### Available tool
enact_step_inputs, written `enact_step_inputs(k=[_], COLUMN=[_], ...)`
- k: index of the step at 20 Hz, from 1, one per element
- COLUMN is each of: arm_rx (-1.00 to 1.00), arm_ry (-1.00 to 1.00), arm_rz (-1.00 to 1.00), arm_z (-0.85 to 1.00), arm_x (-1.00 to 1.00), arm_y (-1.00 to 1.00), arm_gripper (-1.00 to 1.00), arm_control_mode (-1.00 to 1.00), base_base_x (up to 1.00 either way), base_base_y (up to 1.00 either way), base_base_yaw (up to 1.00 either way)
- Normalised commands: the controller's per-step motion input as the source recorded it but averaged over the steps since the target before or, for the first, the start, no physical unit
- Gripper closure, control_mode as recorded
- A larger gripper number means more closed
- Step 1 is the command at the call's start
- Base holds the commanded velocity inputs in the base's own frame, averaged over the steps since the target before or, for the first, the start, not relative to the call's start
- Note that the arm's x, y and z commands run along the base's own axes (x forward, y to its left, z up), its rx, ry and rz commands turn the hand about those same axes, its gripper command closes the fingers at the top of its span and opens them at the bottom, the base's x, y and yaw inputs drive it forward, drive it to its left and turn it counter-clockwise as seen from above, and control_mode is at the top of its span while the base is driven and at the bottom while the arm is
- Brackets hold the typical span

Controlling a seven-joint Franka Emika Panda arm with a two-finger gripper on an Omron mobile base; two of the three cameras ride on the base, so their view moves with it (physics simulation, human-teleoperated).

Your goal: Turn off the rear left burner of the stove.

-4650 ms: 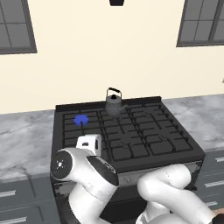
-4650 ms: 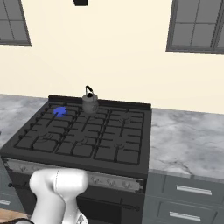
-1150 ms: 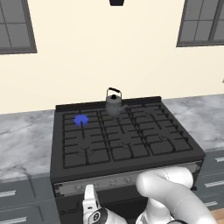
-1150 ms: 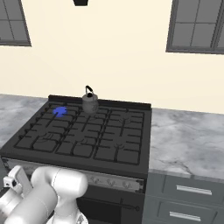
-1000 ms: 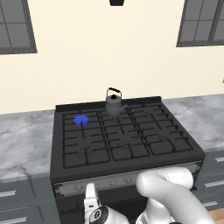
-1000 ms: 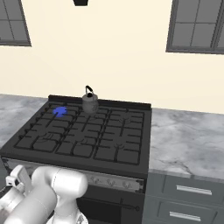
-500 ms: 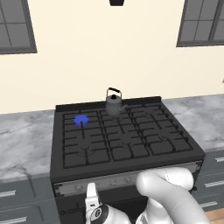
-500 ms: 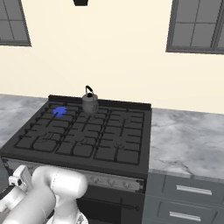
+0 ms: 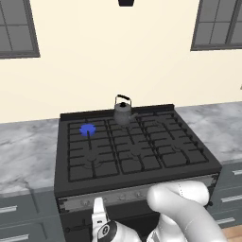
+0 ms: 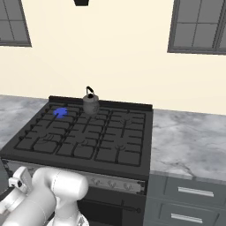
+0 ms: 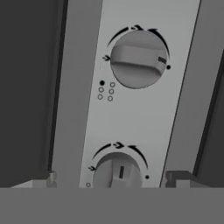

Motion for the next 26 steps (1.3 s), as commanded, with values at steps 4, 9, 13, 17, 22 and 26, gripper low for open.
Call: enact_step_inputs(k=[4,9,13,17,22,26], arm_rx=[0.0,0.0,0.0,0.0,0.0,0.0], arm_ry=[0.0,0.0,-0.01,0.0,0.0,0.01], arm_rz=[0.0,0.0,0.0,0.0,0.0,0.0], arm_z=[0.1,0.19,0.14,-0.01,-0.2,-0.32], arm_x=[0.0,0.0,0.0,0.16,0.21,0.12], arm_y=[0.0,0.0,0.0,0.0,0.0,0.02], arm_gripper=[-1.0,-1.0,-1.0,-1.0,-1.0,-1.0], arm_control_mode=[-1.0,-1.0,-1.0,-1.0,-1.0,-1.0], base_base_x=[0.0,0.0,0.0,0.0,0.0,0.0], base_base_y=[0.0,0.0,0.0,0.0,0.0,0.0], base_base_yaw=[0.0,0.0,0.0,0.0,0.0,0.0])
